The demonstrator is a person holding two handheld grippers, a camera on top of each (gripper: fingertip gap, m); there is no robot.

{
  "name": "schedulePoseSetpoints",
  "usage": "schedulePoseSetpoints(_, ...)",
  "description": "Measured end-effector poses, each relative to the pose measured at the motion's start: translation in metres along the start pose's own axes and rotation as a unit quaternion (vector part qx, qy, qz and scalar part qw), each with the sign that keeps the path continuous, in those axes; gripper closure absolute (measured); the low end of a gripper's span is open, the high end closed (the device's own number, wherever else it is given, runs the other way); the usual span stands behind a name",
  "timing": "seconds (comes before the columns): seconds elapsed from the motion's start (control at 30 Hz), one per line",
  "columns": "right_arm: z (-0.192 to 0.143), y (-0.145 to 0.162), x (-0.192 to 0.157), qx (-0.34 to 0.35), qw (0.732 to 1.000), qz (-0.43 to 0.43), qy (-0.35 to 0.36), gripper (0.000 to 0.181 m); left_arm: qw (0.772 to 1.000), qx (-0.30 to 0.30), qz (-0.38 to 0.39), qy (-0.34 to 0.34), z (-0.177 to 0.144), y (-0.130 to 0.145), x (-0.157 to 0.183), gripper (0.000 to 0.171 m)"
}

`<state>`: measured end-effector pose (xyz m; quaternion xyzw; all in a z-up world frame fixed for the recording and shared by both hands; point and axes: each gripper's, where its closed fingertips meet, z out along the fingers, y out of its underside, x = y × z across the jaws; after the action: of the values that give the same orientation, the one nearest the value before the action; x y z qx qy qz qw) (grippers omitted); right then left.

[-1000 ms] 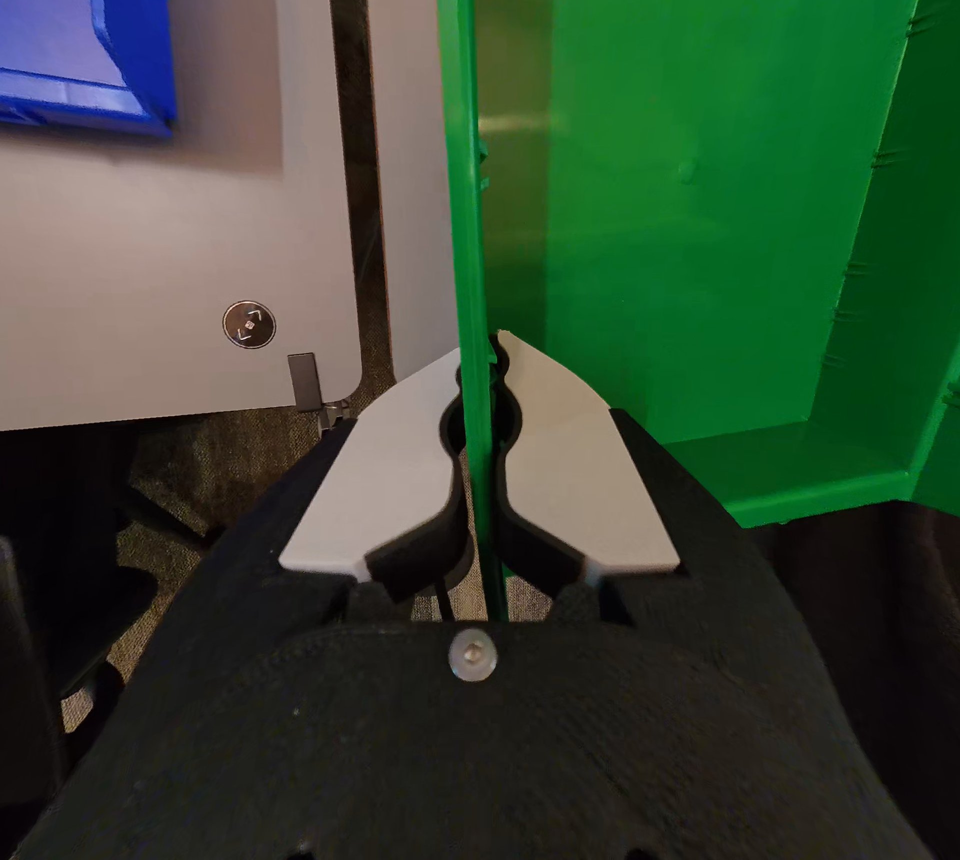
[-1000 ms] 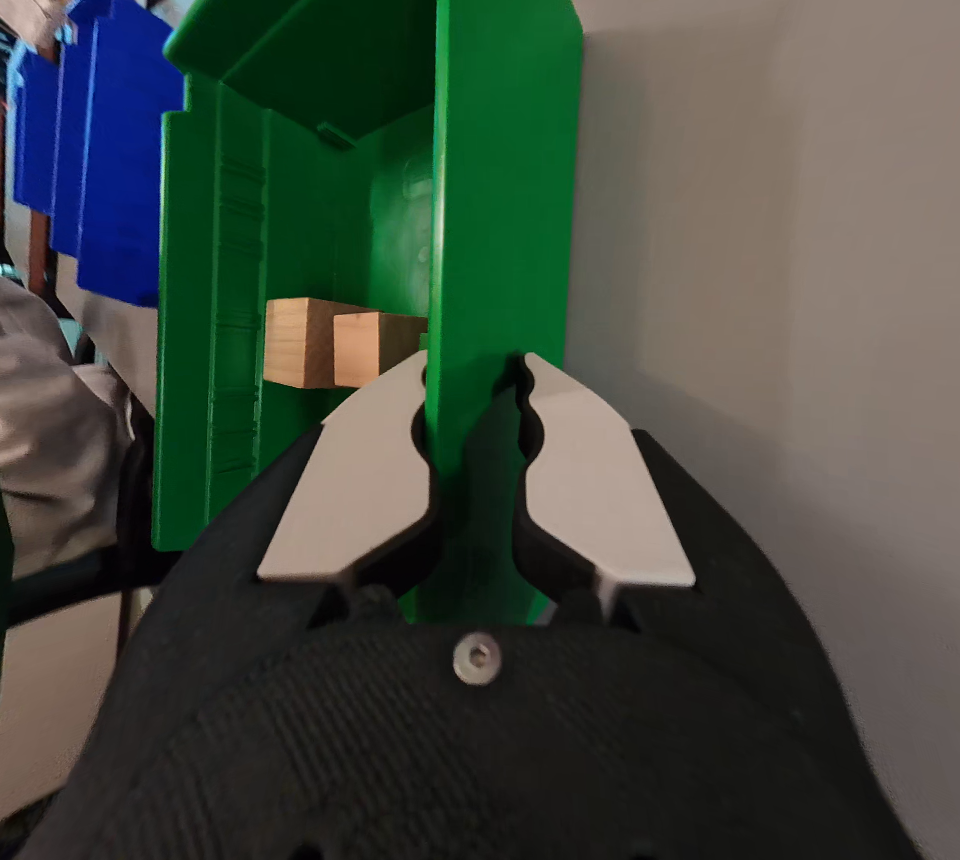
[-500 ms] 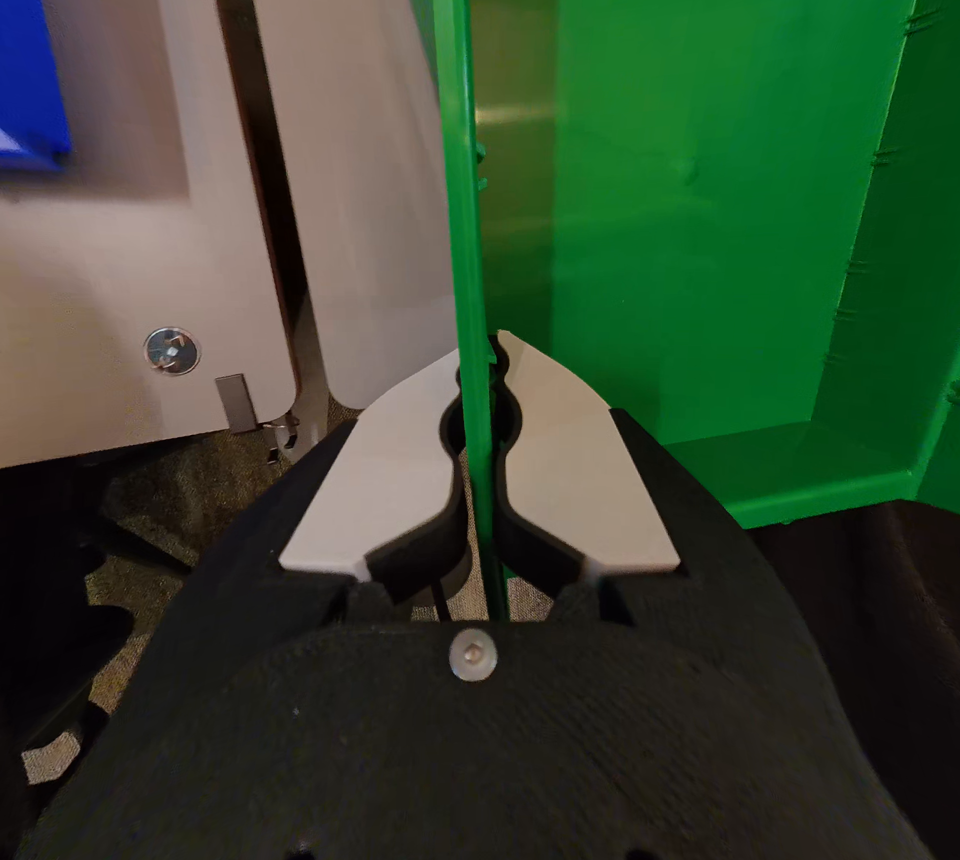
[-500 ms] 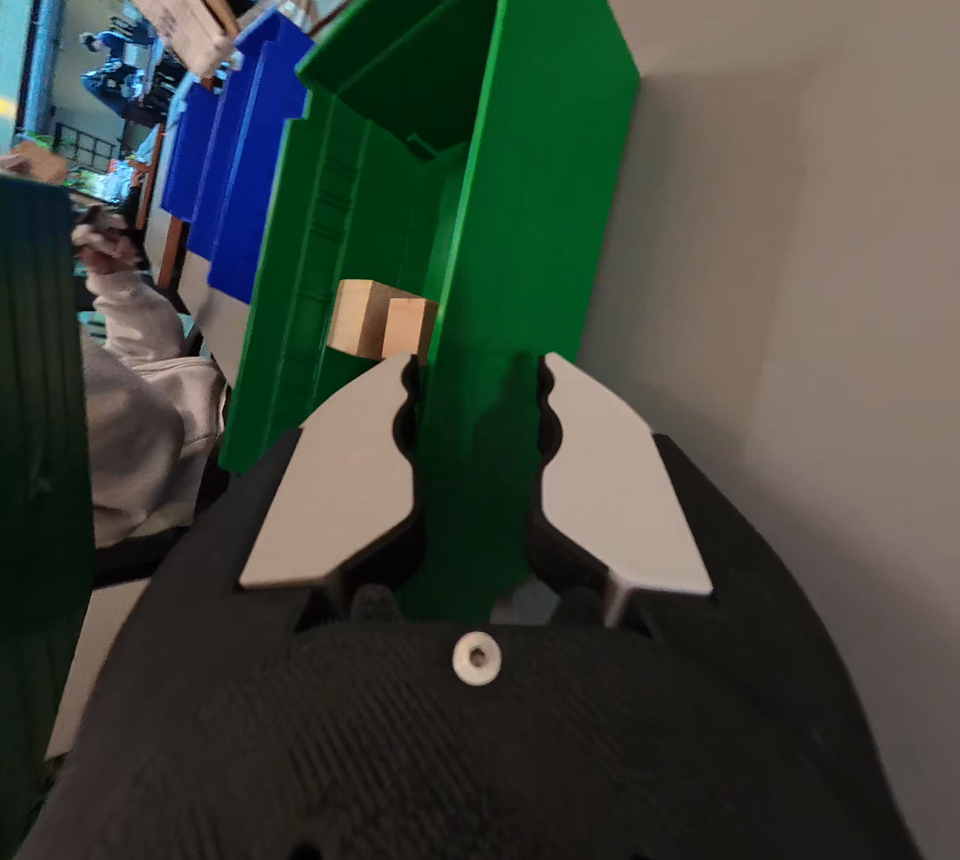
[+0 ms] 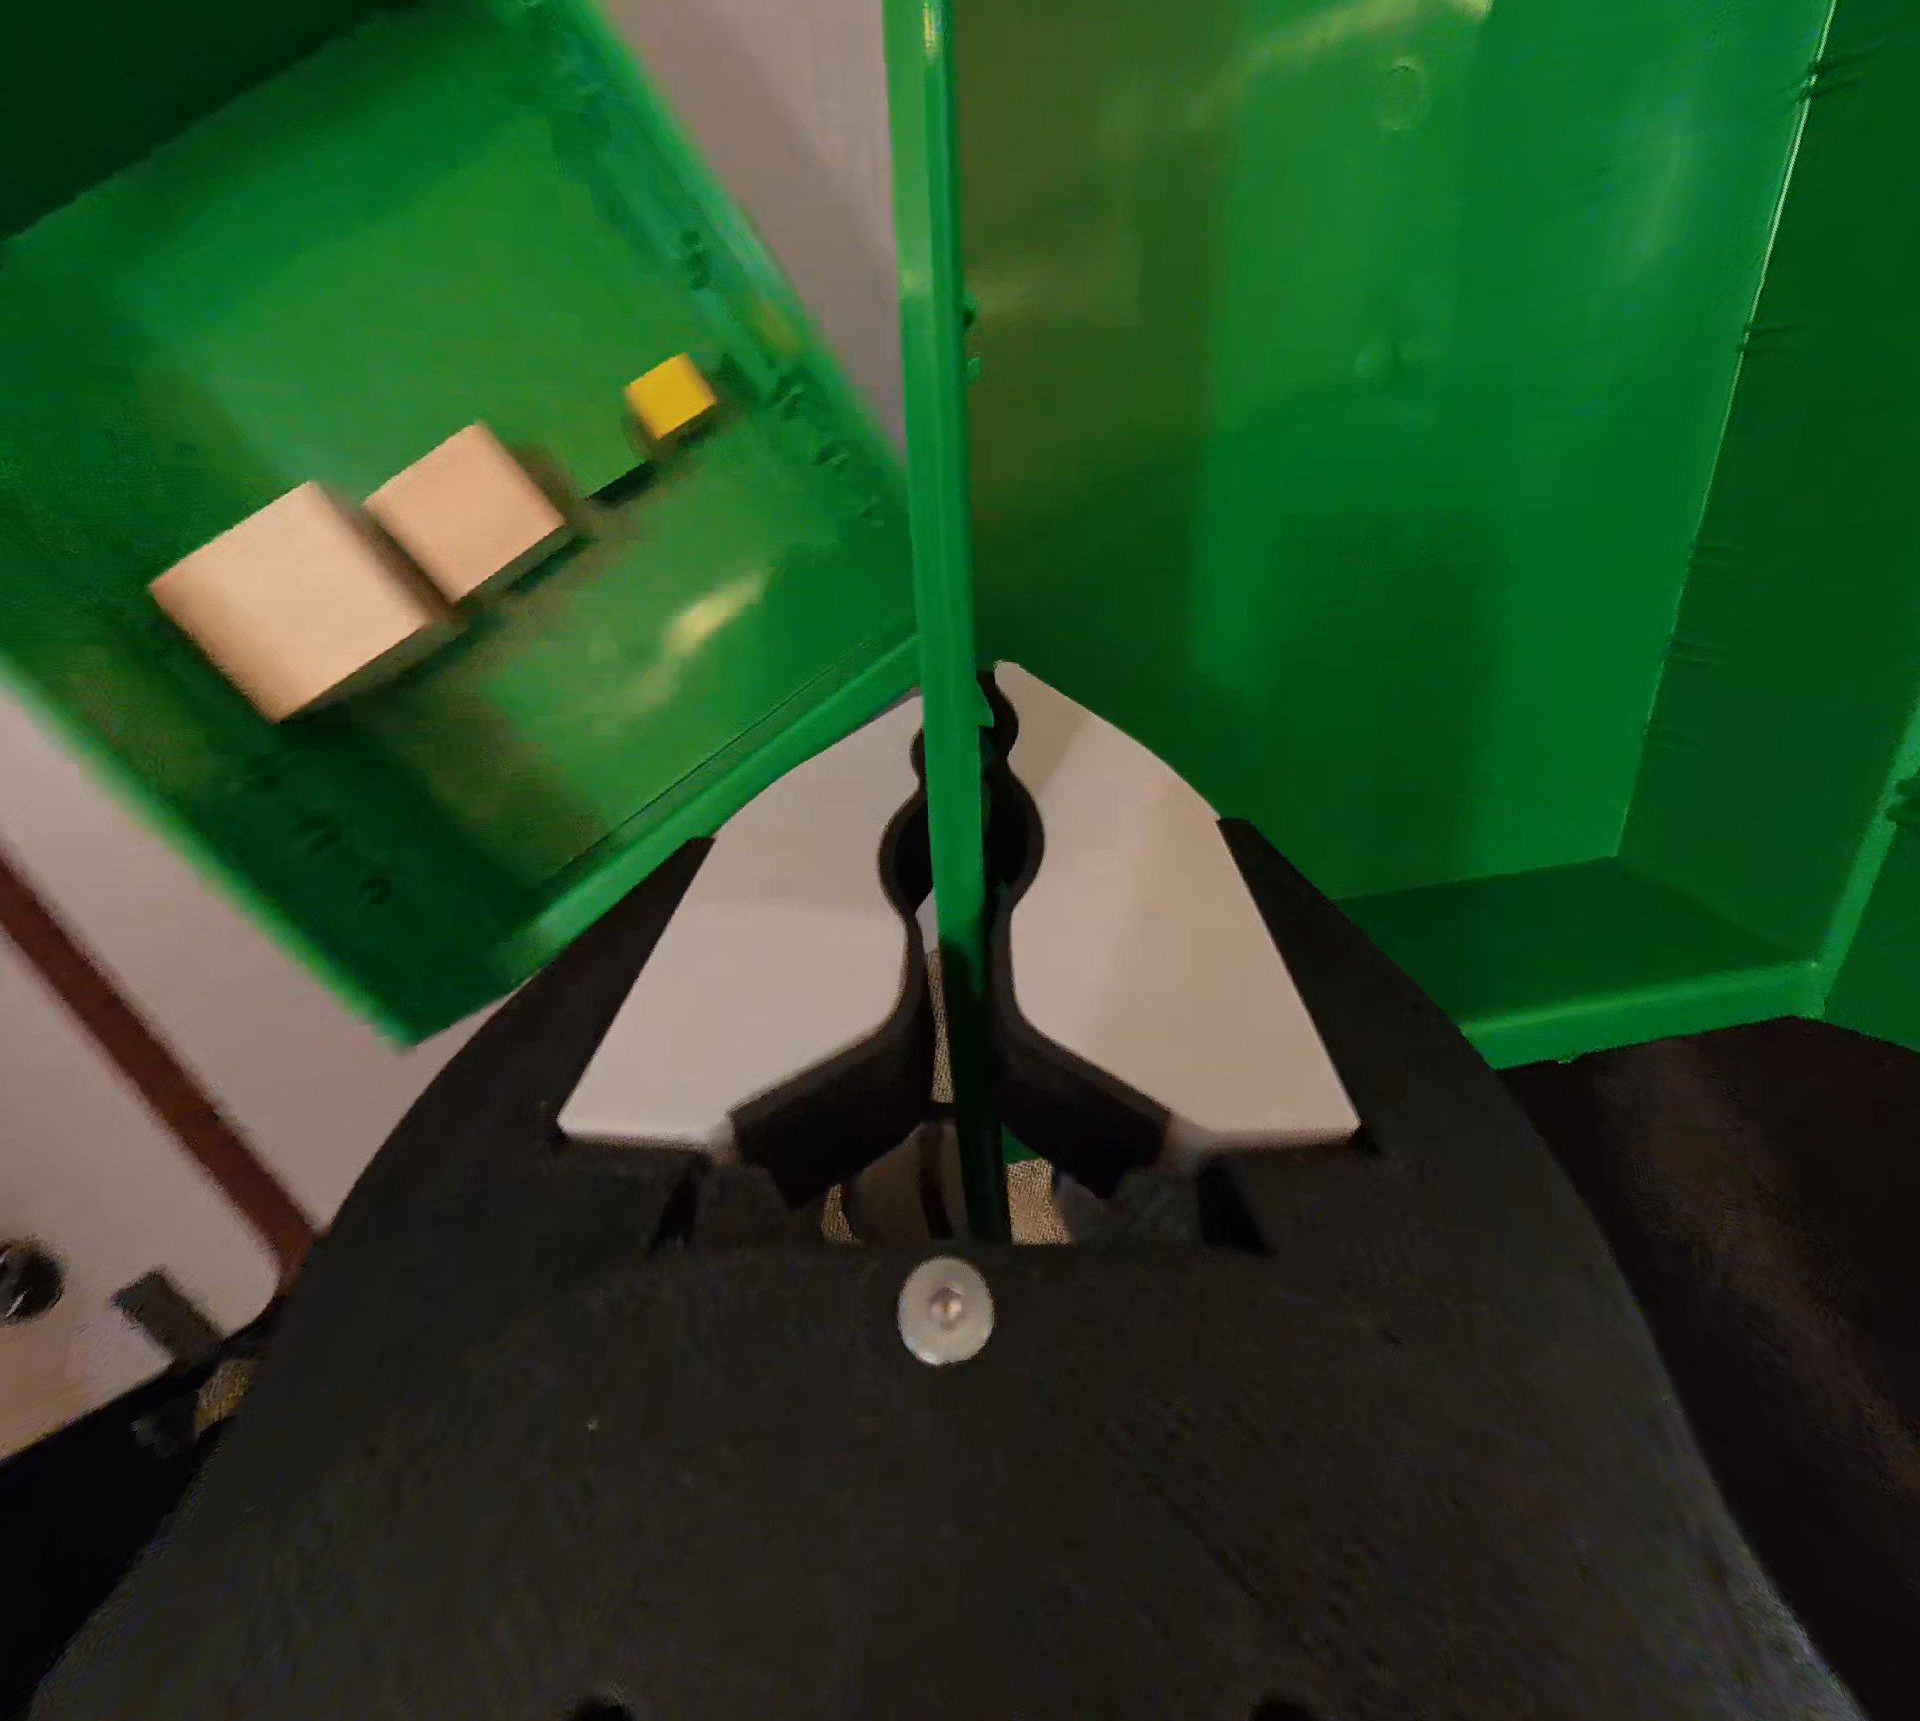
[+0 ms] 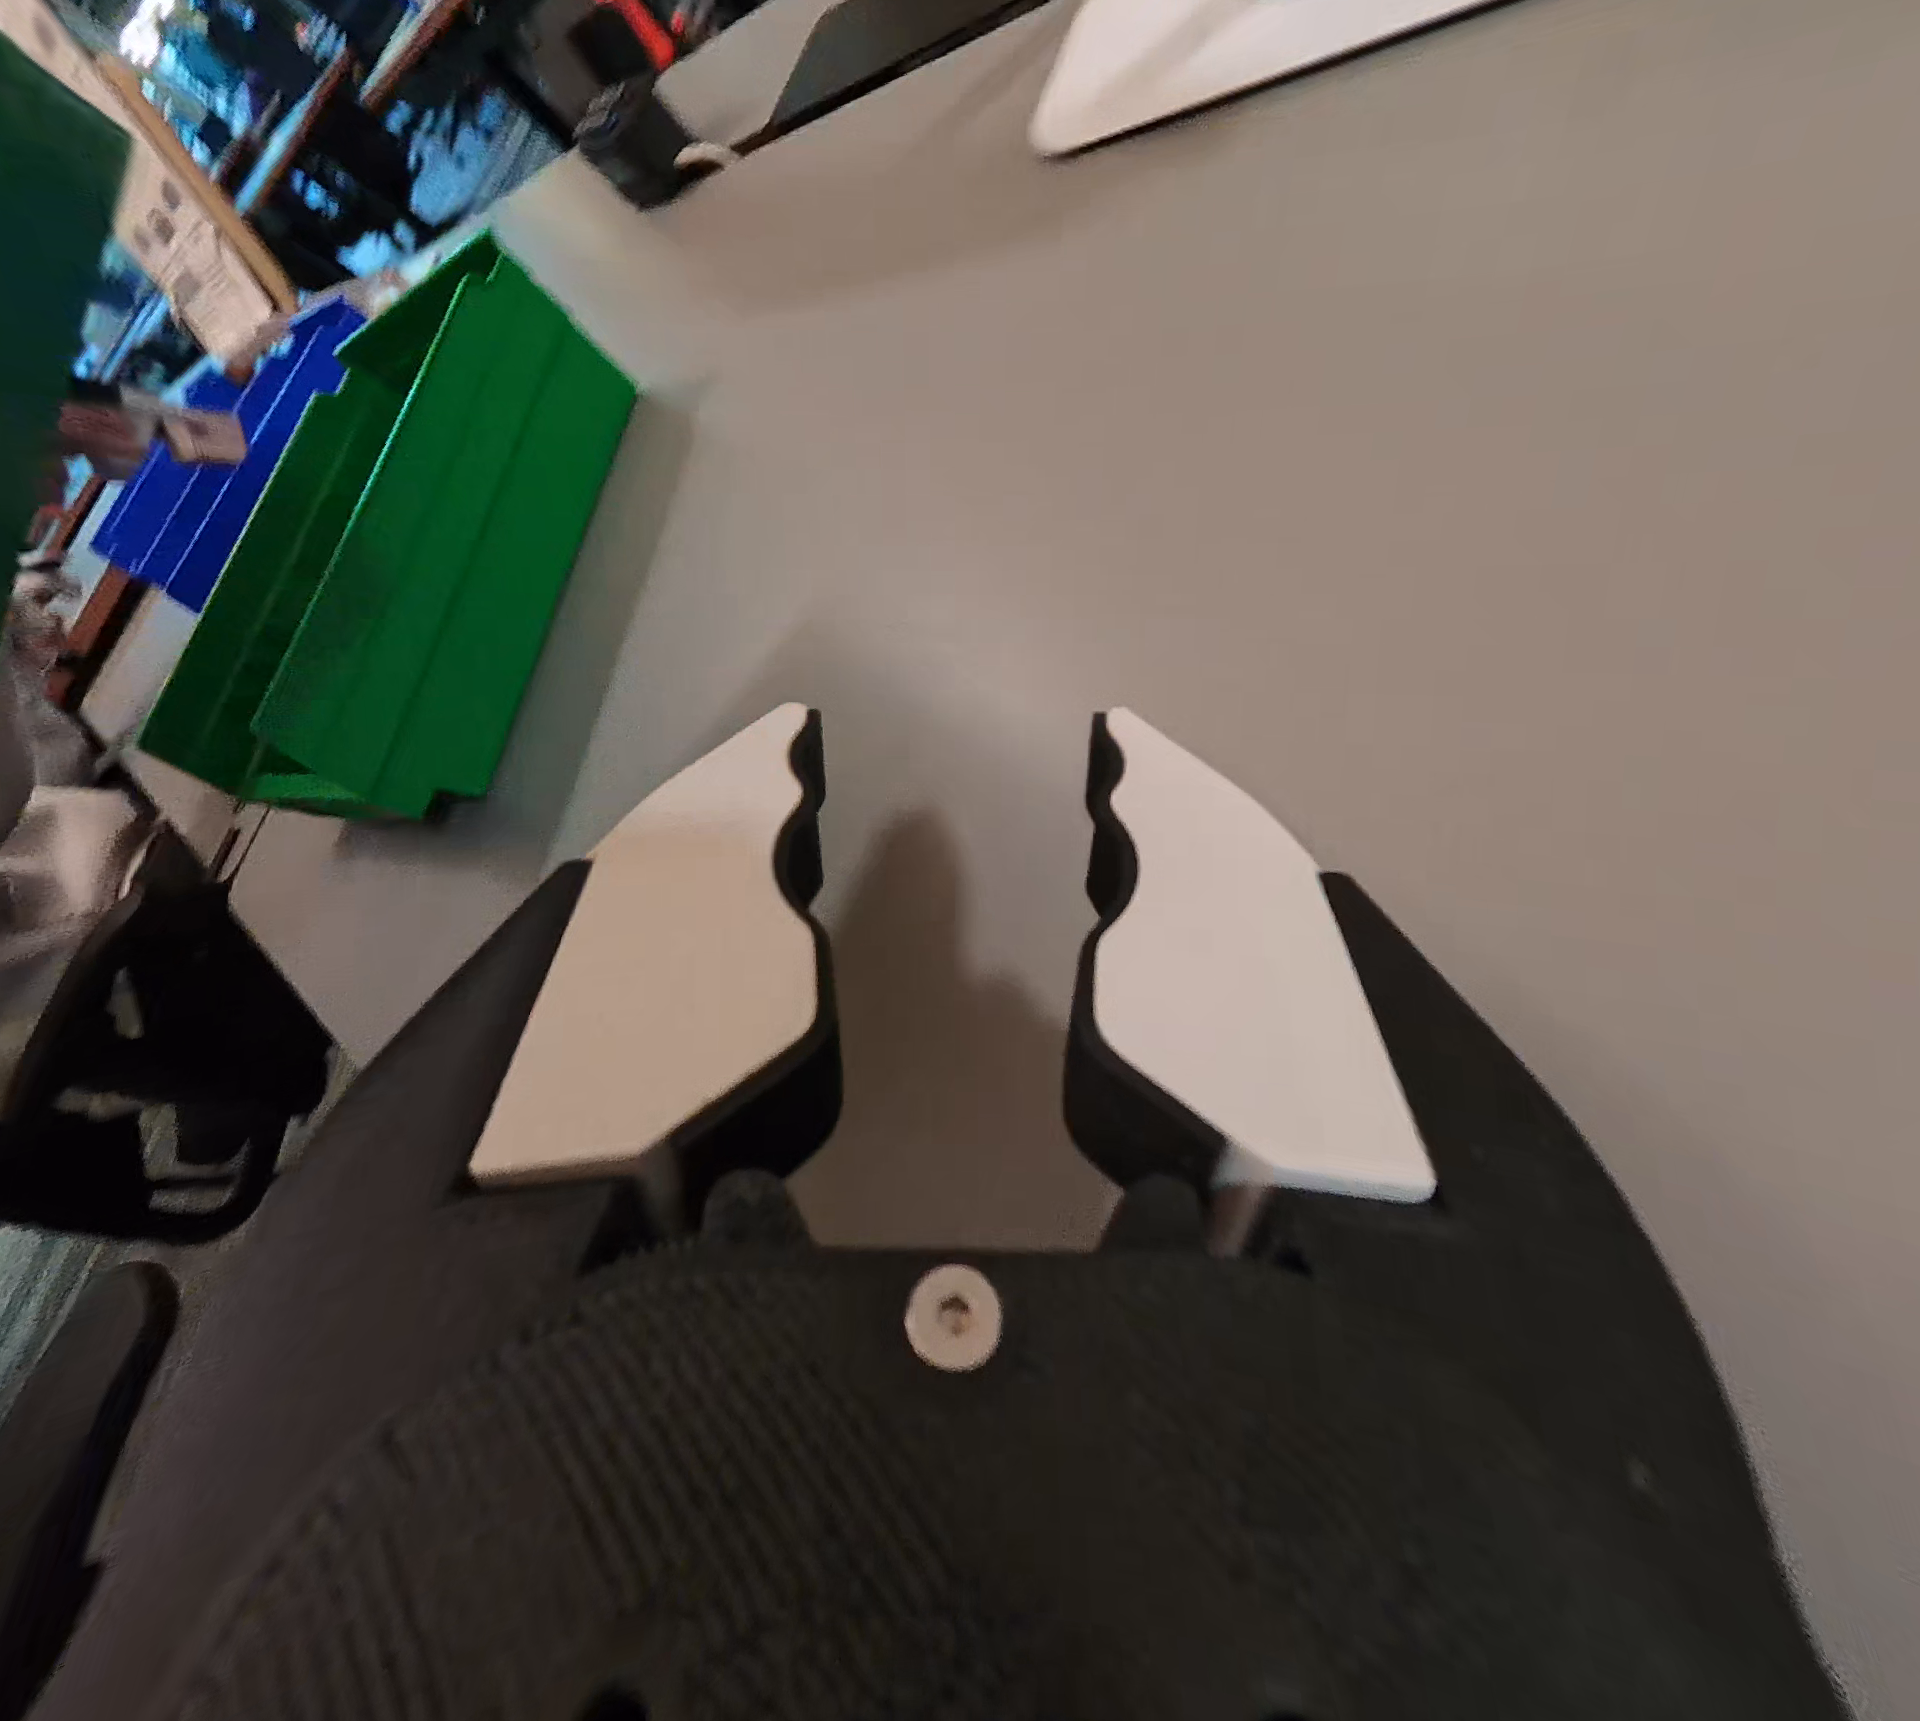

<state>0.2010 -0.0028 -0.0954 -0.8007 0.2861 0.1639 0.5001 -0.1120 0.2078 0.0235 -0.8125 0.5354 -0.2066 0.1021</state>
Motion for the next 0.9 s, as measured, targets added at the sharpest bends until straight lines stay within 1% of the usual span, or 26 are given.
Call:
schedulePoseSetpoints(0.07, -0.036, -0.003, 0.034, 0.042, 0.999, 0.019, 0.019, 0.132, 1.000, -0.004, 0.014, 0.013, 0.032, -0.015, 0.034, 0.164)
schedulePoseSetpoints(0.1, -0.053, -0.006, 0.047, 0.066, 0.997, 0.039, 0.023, 0.137, 1.000, -0.010, 0.020, 0.022, 0.050, -0.020, 0.051, 0.165)
schedulePoseSetpoints(0.17, -0.080, -0.014, 0.062, 0.091, 0.994, 0.065, 0.010, 0.135, 0.998, -0.025, 0.027, 0.041, 0.086, -0.028, 0.085, 0.165)
schedulePoseSetpoints(0.23, -0.105, -0.026, 0.081, 0.142, 0.987, 0.068, 0.031, 0.138, 0.997, -0.039, 0.034, 0.056, 0.122, -0.036, 0.120, 0.165)
schedulePoseSetpoints(0.3, -0.122, -0.033, 0.093, 0.172, 0.982, 0.064, 0.050, 0.138, 0.996, -0.050, 0.038, 0.066, 0.158, -0.044, 0.153, 0.165)
schedulePoseSetpoints(0.4, -0.138, -0.034, 0.103, 0.184, 0.979, 0.056, 0.063, 0.138, 0.994, -0.063, 0.037, 0.082, 0.213, -0.057, 0.197, 0.165)
schedulePoseSetpoints(0.53, -0.164, -0.039, 0.119, 0.217, 0.970, 0.031, 0.108, 0.140, 0.993, -0.077, 0.027, 0.086, 0.276, -0.073, 0.233, 0.165)
schedulePoseSetpoints(0.6, -0.181, -0.045, 0.126, 0.241, 0.961, 0.016, 0.131, 0.141, 0.994, -0.063, 0.019, 0.091, 0.293, -0.088, 0.250, 0.167)
schedulePoseSetpoints(0.67, -0.196, -0.050, 0.130, 0.264, 0.953, -0.003, 0.151, 0.143, 0.995, -0.044, 0.008, 0.090, 0.303, -0.105, 0.267, 0.164)
schedulePoseSetpoints(0.7, -0.203, -0.053, 0.130, 0.275, 0.948, -0.013, 0.159, 0.144, 0.994, -0.035, -0.010, 0.100, 0.307, -0.113, 0.279, 0.161)
schedulePoseSetpoints(0.73, -0.209, -0.055, 0.129, 0.285, 0.944, -0.021, 0.164, 0.144, 0.992, -0.026, -0.032, 0.116, 0.311, -0.121, 0.292, 0.154)
schedulePoseSetpoints(0.8, -0.216, -0.056, 0.124, 0.297, 0.938, -0.041, 0.174, 0.144, 0.987, -0.005, -0.060, 0.147, 0.318, -0.135, 0.321, 0.134)
schedulePoseSetpoints(0.9, -0.225, -0.053, 0.121, 0.300, 0.928, -0.085, 0.206, 0.144, 0.986, -0.009, -0.035, 0.160, 0.329, -0.139, 0.358, 0.129)
